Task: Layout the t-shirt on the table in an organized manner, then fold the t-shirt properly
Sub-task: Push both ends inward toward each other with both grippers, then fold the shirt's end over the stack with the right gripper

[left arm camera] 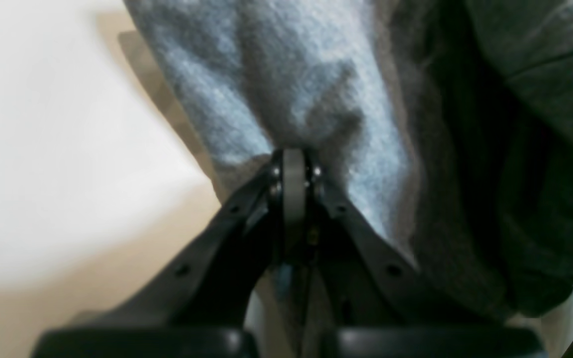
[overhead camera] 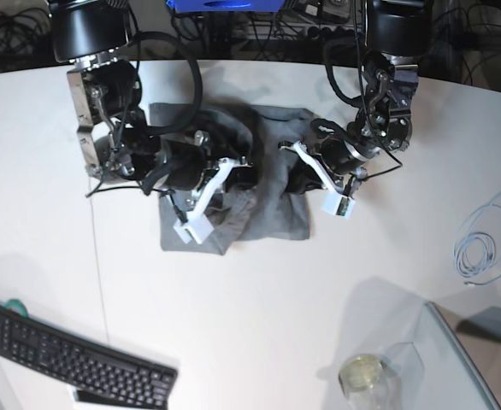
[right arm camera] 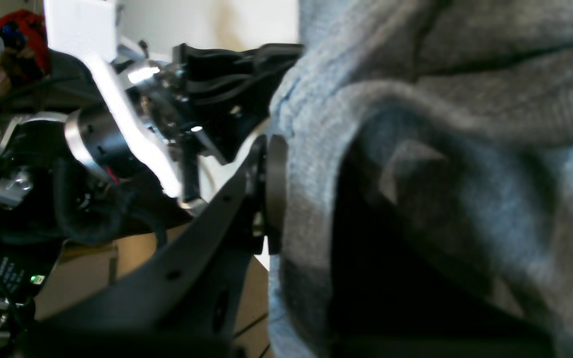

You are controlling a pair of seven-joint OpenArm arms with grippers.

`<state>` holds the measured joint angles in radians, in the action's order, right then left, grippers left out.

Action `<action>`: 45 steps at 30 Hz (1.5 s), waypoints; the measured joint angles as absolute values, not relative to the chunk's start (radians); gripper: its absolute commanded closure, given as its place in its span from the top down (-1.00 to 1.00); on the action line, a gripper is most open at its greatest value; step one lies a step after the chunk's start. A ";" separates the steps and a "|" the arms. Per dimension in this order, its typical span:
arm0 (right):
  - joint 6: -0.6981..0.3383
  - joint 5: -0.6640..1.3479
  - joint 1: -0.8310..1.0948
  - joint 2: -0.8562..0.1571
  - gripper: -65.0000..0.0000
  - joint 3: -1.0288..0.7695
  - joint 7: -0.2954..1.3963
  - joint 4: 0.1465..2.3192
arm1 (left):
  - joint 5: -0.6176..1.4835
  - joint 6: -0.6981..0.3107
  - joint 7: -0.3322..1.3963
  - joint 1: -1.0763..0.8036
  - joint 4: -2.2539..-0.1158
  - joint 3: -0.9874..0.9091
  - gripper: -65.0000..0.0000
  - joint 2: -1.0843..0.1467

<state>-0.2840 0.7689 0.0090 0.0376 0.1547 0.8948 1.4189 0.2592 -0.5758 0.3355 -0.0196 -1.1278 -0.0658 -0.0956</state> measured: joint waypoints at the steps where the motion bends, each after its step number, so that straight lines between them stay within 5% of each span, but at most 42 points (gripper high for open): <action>1: -0.284 0.770 0.006 0.039 -0.95 0.167 0.880 1.409 | 0.259 -0.576 0.335 -0.020 -1.128 -0.066 -1.00 -0.097; 14: -0.283 0.771 -0.080 0.038 -0.95 0.275 0.769 1.224 | 0.260 -0.576 0.369 -0.020 -1.131 -0.073 -1.00 -0.098; 39: -0.278 0.767 -0.084 0.059 -0.95 0.366 0.766 1.218 | 0.256 -0.576 0.381 -0.073 -1.174 -0.191 -1.00 -0.145; 45: -0.200 0.777 -0.100 0.054 -0.95 0.376 0.759 1.218 | 0.256 -0.576 0.381 -0.065 -1.162 -0.191 -1.00 -0.147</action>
<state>-0.2001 0.7773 -0.0998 0.0540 0.3763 0.7593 1.2182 0.2558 -0.5762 0.3805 -0.0650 -1.1618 -0.1909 -0.1474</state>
